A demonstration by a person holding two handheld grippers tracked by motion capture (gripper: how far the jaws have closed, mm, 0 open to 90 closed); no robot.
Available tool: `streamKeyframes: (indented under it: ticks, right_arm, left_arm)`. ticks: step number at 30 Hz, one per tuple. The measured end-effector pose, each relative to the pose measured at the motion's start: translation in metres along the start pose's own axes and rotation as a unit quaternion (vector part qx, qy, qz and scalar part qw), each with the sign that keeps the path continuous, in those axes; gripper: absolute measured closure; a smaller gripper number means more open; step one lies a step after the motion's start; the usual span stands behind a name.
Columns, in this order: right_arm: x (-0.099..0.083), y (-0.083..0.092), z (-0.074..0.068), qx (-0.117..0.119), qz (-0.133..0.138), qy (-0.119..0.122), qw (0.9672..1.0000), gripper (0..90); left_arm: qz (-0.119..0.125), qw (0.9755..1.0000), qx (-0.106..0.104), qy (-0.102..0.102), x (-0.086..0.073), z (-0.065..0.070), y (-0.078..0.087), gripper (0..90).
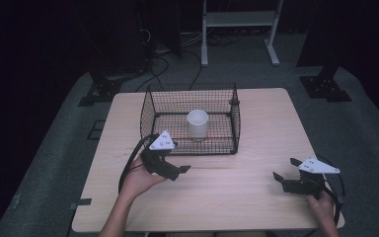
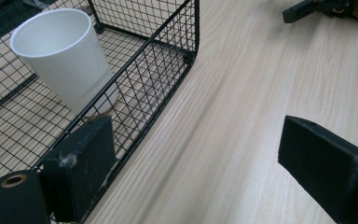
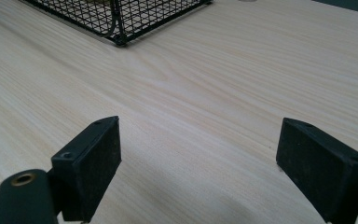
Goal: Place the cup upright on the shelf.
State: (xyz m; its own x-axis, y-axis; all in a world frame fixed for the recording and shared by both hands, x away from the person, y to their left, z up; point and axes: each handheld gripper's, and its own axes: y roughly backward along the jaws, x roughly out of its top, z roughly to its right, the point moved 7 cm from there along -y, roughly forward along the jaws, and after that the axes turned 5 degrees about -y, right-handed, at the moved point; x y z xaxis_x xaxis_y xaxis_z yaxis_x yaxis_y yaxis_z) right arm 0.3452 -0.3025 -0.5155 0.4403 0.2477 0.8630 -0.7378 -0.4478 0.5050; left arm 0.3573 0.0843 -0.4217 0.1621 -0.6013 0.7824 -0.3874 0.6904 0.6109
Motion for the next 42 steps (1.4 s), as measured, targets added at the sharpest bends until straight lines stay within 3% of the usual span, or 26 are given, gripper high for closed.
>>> streamKeyframes:
  ticks: [25, 33, 40, 42]
  right_arm:
    - [0.0, 0.0, 0.0, 0.0, 0.0, 0.001, 1.0, 13.1]
    - [0.0, 0.0, 0.0, -0.001, -0.001, 0.001, 1.0, 13.1]
    - [0.0, 0.0, 0.0, -0.001, -0.001, 0.002, 1.0, 13.1]
    - [0.0, 0.0, 0.0, -0.002, -0.001, 0.002, 1.0, 13.1]
  left_arm:
    - [0.014, 0.9997, 0.01, 0.016, -0.023, 0.017, 0.01, 10.2]
    - [0.022, 0.9994, 0.01, 0.023, -0.034, 0.025, 0.013, 10.2]
    - [0.025, 0.9989, 0.027, 0.028, -0.046, 0.031, 0.019, 10.2]
    - [0.034, 0.9985, 0.024, 0.037, -0.051, 0.034, 0.021, 10.2]
